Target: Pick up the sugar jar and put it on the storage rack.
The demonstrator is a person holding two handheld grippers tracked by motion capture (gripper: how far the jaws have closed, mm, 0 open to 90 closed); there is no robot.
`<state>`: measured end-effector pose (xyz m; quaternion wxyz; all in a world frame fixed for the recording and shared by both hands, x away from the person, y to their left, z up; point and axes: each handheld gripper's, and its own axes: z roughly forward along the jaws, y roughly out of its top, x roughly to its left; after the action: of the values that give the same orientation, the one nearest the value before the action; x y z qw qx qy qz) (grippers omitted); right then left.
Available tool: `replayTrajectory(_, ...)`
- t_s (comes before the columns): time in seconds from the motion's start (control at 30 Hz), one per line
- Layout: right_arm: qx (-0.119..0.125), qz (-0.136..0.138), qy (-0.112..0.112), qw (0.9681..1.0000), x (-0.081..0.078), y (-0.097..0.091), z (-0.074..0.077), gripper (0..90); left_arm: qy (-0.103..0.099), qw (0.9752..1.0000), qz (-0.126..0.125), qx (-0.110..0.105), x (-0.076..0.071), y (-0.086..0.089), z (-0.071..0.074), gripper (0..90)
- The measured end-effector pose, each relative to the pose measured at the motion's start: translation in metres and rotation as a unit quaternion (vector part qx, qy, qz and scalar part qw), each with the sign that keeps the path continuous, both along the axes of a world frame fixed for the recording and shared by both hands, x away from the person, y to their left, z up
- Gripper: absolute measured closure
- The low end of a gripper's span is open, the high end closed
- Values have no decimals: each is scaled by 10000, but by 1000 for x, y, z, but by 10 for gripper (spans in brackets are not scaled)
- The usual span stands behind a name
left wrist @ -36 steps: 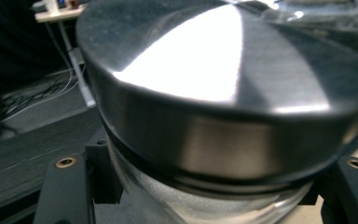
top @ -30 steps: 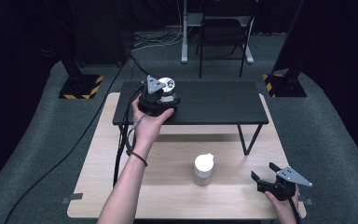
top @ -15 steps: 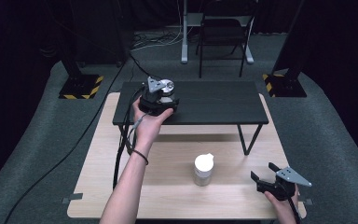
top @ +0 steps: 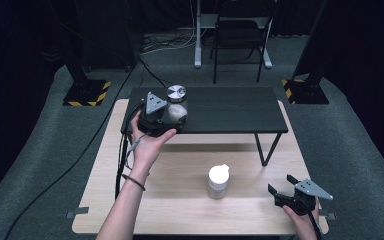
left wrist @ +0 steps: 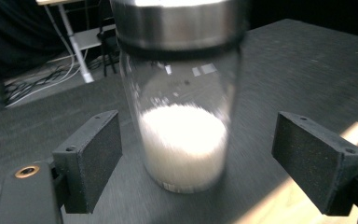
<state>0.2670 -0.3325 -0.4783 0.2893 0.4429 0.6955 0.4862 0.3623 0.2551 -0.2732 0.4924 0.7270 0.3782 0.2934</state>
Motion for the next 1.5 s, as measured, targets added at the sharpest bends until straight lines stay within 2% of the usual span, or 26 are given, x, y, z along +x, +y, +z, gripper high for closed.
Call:
replayTrajectory(0.2,-21,10,50,10000,2,0,0,135,-134,9996,-189,-180,-26,19,-19,140)
replayTrajectory(0.47,-11,2,67,10000,2,0,0,131,-301,9992,-254,-75,-54,31,-40,111)
replayTrajectory(0.63,-9,-4,65,10000,2,0,0,130,-363,9988,-249,-213,-69,44,-60,95)
replayTrajectory(0.83,-5,-20,64,10000,2,0,0,129,-255,9988,-132,-388,-85,64,-87,91)
replayTrajectory(1.17,-11,-27,56,10000,1,1,-1,130,-130,9992,-77,-381,-100,85,-119,91)
replayTrajectory(1.33,-3,-41,55,10000,1,1,-1,130,-108,9999,30,-115,-104,85,-139,91)
replayTrajectory(1.4,-13,-34,62,10000,1,1,0,130,-27,10000,79,16,-103,84,-149,91)
replayTrajectory(1.43,-6,-38,62,10000,1,1,-1,130,46,9999,99,-20,-102,86,-161,91)
replayTrajectory(1.5,-6,-44,61,10000,1,1,-1,130,73,9998,173,-72,-105,87,-175,91)
